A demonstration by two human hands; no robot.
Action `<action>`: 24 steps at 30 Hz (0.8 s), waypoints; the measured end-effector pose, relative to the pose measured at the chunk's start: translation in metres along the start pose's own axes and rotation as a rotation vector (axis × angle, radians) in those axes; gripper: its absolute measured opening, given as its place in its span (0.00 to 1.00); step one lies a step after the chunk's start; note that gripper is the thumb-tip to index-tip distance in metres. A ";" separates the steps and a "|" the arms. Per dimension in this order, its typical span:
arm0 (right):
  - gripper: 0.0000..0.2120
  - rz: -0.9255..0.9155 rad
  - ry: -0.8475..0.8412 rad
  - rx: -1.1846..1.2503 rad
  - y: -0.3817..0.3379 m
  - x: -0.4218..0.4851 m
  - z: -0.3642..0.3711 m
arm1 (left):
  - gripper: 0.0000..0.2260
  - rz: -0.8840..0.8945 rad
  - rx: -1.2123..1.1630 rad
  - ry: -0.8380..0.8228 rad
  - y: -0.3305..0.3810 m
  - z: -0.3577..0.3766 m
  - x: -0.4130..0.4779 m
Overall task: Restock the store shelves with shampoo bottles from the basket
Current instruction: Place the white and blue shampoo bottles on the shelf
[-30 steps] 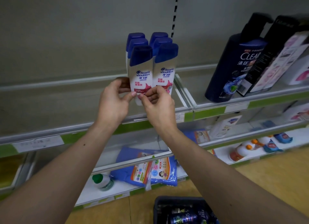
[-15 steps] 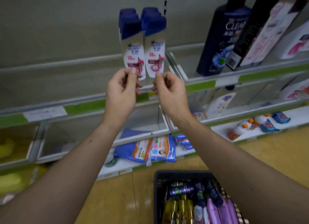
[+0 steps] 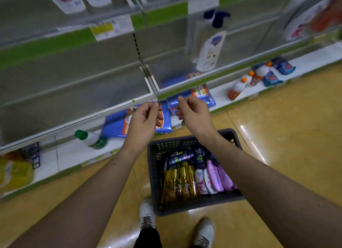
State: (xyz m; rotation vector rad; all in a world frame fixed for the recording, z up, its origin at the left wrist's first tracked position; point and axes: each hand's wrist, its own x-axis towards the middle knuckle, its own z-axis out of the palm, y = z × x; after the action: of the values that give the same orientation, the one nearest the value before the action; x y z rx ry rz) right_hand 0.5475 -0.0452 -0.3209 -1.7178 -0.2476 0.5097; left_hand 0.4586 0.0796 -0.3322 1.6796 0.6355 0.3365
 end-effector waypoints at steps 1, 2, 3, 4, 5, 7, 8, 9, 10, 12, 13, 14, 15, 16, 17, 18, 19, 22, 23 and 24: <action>0.18 0.028 0.006 -0.002 0.017 -0.004 -0.006 | 0.10 -0.025 0.024 -0.023 -0.015 0.011 -0.004; 0.17 0.056 0.014 -0.006 0.034 -0.008 -0.013 | 0.09 -0.053 0.048 -0.053 -0.032 0.022 -0.008; 0.16 0.079 0.022 -0.014 0.052 -0.013 -0.018 | 0.09 -0.084 0.065 -0.083 -0.050 0.032 -0.012; 0.16 0.097 0.033 -0.029 0.071 -0.017 -0.023 | 0.09 -0.119 0.078 -0.113 -0.067 0.042 -0.016; 0.16 0.116 0.045 -0.047 0.090 -0.022 -0.028 | 0.09 -0.155 0.092 -0.143 -0.085 0.051 -0.021; 0.17 0.162 0.063 -0.062 0.127 -0.031 -0.038 | 0.08 -0.211 0.127 -0.186 -0.118 0.068 -0.029; 0.17 0.192 0.071 -0.061 0.145 -0.035 -0.042 | 0.08 -0.227 0.147 -0.201 -0.132 0.075 -0.033; 0.17 0.223 0.082 -0.060 0.162 -0.039 -0.045 | 0.08 -0.235 0.167 -0.217 -0.146 0.082 -0.037; 0.17 0.253 0.096 -0.063 0.178 -0.041 -0.048 | 0.07 -0.244 0.188 -0.234 -0.160 0.089 -0.040; 0.17 0.303 0.123 -0.074 0.209 -0.047 -0.054 | 0.07 -0.275 0.222 -0.267 -0.185 0.102 -0.046; 0.16 0.323 0.138 -0.080 0.225 -0.049 -0.056 | 0.07 -0.301 0.234 -0.290 -0.199 0.109 -0.049; 0.15 0.344 0.149 -0.084 0.239 -0.050 -0.057 | 0.06 -0.340 0.240 -0.318 -0.213 0.116 -0.051; 0.14 0.370 0.159 -0.086 0.256 -0.052 -0.058 | 0.05 -0.382 0.243 -0.348 -0.227 0.123 -0.053; 0.12 0.397 0.167 -0.091 0.271 -0.053 -0.059 | 0.05 -0.420 0.244 -0.375 -0.242 0.131 -0.055; 0.10 0.420 0.174 -0.096 0.286 -0.055 -0.060 | 0.06 -0.448 0.249 -0.398 -0.255 0.138 -0.057; 0.08 0.441 0.170 -0.106 0.301 -0.058 -0.061 | 0.08 -0.467 0.261 -0.422 -0.268 0.145 -0.060; 0.07 0.467 0.161 -0.121 0.316 -0.060 -0.062 | 0.10 -0.489 0.280 -0.443 -0.280 0.151 -0.062; 0.10 0.571 0.115 -0.149 0.363 -0.064 -0.062 | 0.10 -0.544 0.302 -0.484 -0.318 0.170 -0.067; 0.12 0.604 0.102 -0.152 0.370 -0.066 -0.061 | 0.10 -0.555 0.305 -0.492 -0.323 0.173 -0.067; 0.13 0.634 0.086 -0.170 0.380 -0.067 -0.060 | 0.10 -0.563 0.317 -0.506 -0.333 0.177 -0.068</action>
State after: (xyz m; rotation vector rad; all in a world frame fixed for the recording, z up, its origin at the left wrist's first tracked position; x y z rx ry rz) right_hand 0.4733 -0.2080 -0.6677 -1.9725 0.3403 0.8901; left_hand 0.4270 -0.0693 -0.6838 1.7049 0.7645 -0.6017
